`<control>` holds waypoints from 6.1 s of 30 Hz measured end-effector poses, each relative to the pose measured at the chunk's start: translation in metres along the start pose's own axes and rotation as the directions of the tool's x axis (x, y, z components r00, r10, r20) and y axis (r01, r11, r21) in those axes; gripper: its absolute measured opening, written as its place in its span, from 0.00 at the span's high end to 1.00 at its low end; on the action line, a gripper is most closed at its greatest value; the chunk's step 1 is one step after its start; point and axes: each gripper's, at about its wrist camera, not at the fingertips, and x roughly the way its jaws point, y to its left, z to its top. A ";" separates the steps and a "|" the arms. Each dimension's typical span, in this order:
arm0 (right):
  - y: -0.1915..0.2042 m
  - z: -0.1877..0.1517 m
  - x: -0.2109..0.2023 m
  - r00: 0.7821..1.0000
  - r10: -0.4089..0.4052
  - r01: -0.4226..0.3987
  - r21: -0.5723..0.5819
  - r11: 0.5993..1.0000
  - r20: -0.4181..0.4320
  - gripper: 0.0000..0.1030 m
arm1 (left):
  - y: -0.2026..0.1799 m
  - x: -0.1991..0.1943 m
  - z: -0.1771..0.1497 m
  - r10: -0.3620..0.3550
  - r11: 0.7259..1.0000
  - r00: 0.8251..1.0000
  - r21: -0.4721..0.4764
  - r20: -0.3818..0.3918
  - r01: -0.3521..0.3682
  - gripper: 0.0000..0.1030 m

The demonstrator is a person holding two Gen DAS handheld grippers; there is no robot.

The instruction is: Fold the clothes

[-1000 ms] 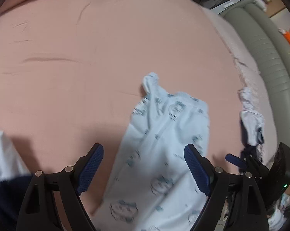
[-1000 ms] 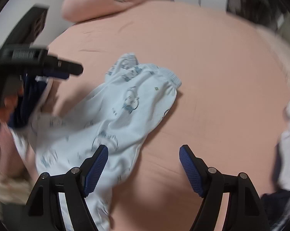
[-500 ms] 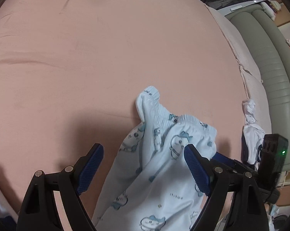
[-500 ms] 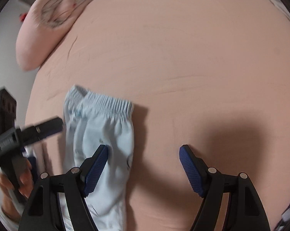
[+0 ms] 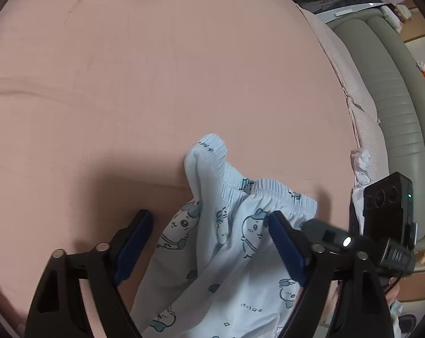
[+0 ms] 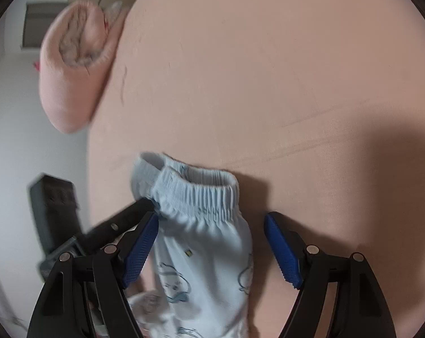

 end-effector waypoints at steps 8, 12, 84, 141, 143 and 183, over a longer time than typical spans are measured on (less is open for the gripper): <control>-0.012 0.000 -0.010 1.000 0.020 -0.020 -0.021 1.000 0.004 0.42 | -0.007 0.007 -0.005 -0.054 0.999 0.999 -0.004 -0.008 0.054 0.55; -0.004 -0.005 -0.003 0.999 -0.033 0.033 -0.069 0.997 -0.011 0.71 | -0.020 0.011 -0.010 0.002 0.997 1.000 0.077 -0.005 -0.002 0.60; 0.090 -0.240 -0.012 0.945 -0.225 0.316 -0.843 0.435 0.238 0.88 | -0.022 -0.059 -0.156 -0.217 0.960 0.942 -0.232 -0.255 0.158 0.29; -0.006 -0.180 -0.009 0.999 0.012 -0.021 -0.229 0.973 -0.040 0.20 | 0.068 -0.127 -0.234 -0.041 0.997 0.996 -0.056 0.074 0.045 0.28; -0.009 -0.173 -0.005 0.998 0.056 -0.063 -0.185 0.981 -0.042 0.19 | 0.077 -0.125 -0.238 -0.047 0.991 0.996 -0.122 0.082 0.056 0.27; -0.017 -0.144 0.020 0.982 0.174 -0.149 -0.258 0.955 0.076 0.90 | 0.077 -0.083 -0.228 -0.311 0.916 0.899 -0.154 0.308 0.370 0.21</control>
